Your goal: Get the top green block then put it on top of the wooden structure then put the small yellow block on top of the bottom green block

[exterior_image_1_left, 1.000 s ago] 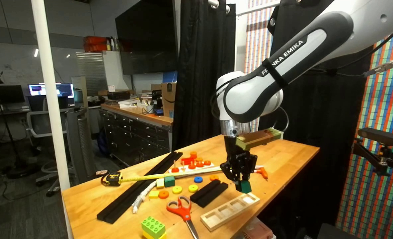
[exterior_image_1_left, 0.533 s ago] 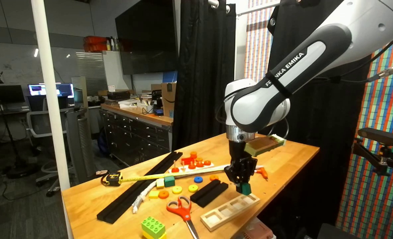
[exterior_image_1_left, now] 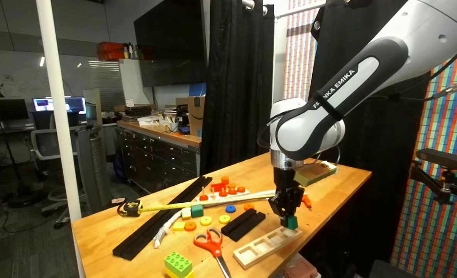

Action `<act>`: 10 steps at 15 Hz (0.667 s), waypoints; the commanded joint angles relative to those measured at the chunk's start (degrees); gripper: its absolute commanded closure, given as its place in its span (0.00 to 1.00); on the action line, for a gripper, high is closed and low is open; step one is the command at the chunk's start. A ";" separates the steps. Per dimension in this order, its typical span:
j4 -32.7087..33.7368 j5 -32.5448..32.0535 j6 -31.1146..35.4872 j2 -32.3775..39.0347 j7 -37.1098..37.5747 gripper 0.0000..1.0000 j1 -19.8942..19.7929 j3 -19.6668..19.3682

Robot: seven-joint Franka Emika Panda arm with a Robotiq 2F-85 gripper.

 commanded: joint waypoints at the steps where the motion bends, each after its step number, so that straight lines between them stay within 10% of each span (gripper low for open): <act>1: -0.55 1.55 2.35 0.52 -3.24 0.87 -0.55 -0.46; 10: 0.32 2.49 4.18 3.44 -5.98 0.87 -0.78 -1.24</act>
